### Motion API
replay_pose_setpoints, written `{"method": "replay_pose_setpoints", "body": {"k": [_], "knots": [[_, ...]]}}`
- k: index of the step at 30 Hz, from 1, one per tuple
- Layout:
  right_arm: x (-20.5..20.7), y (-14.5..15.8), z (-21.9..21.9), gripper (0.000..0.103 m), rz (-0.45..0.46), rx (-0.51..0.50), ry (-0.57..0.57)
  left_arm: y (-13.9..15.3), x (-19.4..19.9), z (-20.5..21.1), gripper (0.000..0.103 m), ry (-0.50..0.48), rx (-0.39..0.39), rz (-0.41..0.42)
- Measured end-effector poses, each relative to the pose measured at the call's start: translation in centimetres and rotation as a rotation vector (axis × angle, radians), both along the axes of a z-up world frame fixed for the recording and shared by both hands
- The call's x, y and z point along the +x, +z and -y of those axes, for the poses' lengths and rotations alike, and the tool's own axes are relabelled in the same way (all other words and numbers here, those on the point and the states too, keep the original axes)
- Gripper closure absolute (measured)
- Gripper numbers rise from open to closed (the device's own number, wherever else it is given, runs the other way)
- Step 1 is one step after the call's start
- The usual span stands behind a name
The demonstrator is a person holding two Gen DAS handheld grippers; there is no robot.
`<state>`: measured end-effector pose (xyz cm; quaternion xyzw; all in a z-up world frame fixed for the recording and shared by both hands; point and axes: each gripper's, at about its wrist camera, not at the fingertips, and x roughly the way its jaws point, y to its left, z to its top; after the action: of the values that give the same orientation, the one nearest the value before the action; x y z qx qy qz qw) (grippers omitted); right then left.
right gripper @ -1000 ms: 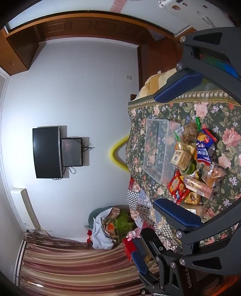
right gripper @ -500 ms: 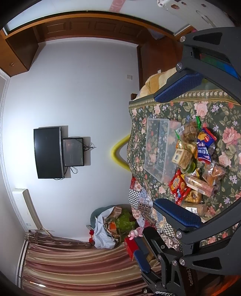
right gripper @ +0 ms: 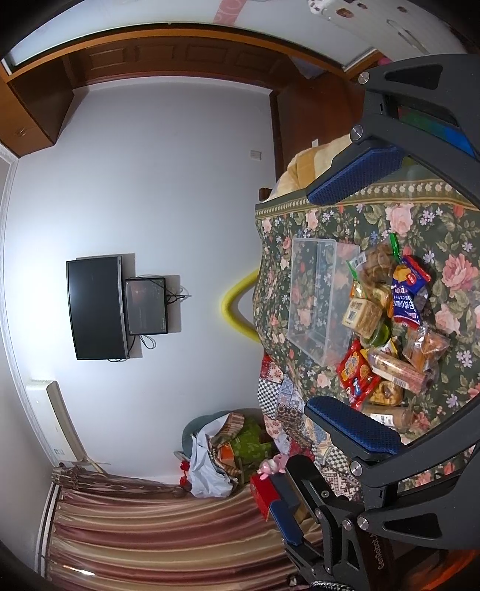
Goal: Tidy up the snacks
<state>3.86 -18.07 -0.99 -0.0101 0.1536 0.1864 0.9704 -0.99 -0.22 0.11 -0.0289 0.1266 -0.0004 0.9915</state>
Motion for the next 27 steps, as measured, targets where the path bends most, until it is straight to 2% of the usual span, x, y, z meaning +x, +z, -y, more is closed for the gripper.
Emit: {"method": "replay_pose_setpoints", "body": {"k": [27], "knots": [[-0.17, 0.01, 0.24, 0.000, -0.003, 0.008, -0.002, -0.49, 0.63, 0.46, 0.000, -0.005, 0.001, -0.011]]}}
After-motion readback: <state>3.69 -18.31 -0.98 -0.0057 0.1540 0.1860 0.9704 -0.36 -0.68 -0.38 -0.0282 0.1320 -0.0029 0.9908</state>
